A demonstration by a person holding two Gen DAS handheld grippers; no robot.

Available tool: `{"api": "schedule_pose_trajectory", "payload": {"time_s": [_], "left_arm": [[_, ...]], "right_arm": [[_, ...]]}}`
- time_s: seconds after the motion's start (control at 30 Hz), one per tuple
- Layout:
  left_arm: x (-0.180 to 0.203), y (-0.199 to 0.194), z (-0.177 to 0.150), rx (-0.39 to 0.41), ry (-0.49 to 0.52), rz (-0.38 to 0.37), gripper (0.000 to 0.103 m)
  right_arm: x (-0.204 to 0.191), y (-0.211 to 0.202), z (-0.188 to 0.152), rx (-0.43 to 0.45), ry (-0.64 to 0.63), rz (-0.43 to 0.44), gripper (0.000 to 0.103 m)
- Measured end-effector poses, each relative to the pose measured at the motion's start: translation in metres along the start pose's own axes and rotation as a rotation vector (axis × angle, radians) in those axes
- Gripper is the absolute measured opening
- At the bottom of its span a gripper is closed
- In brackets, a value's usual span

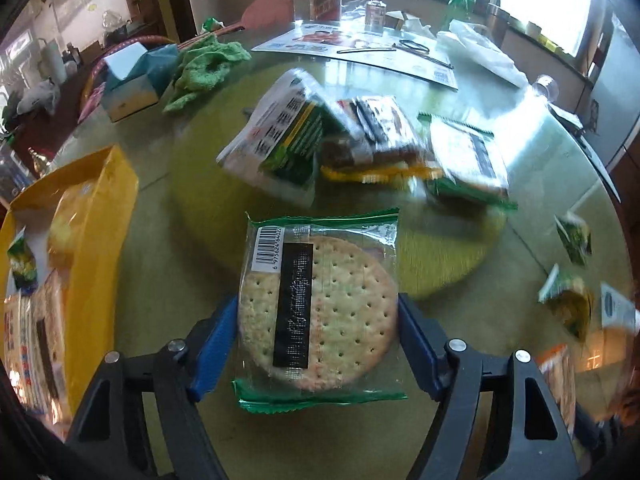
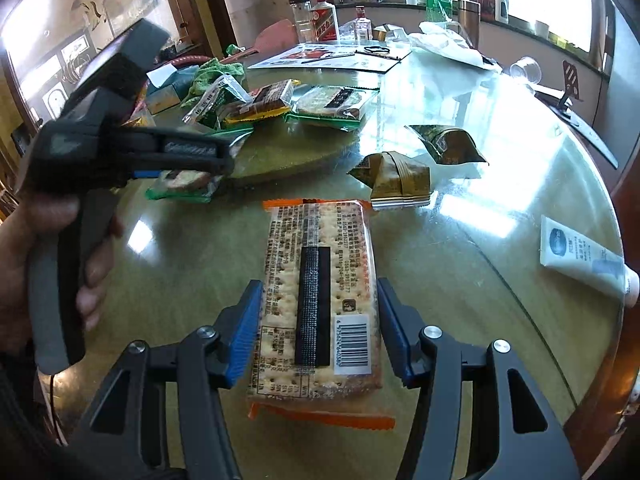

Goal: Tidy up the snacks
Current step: 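Grasp the round cracker pack with the left gripper while the right grasps a barcode cracker pack, then lower both cracker packs into the tray and open the grippers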

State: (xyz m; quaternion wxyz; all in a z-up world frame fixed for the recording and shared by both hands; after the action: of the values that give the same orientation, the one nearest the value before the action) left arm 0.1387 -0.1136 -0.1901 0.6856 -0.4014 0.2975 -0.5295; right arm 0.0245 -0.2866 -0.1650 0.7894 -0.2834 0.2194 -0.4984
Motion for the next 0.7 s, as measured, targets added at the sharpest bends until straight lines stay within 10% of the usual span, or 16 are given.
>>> {"api": "schedule_pose_trajectory", "payload": {"time_s": [0.43, 0.7], "left_arm": [[-0.056, -0.086, -0.073, 0.068, -0.169, -0.323, 0.076], [-0.125, -0.168, -0.086, 0.194, -0.249, -0.379, 0.076]], "right_arm": [[-0.016, -0.031, -0.012, 0.076, 0.111, 0.211, 0.057], [-0.078, -0.064, 0.013, 0.152, 0.080, 0.417, 0.057]]}}
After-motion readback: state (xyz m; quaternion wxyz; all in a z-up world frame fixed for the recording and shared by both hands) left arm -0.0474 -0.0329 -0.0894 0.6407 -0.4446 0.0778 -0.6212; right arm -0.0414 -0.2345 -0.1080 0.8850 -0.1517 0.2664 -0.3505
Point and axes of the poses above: each gripper's, at about its wrist camera, not at the fingertips, and y roughly the way its jaws point, x to its right, z to its top, the point moved 2 cm from there along y, roughly the way its jaws point, and after that the axes turned 5 degrees about -y, right-handed, at the moved point
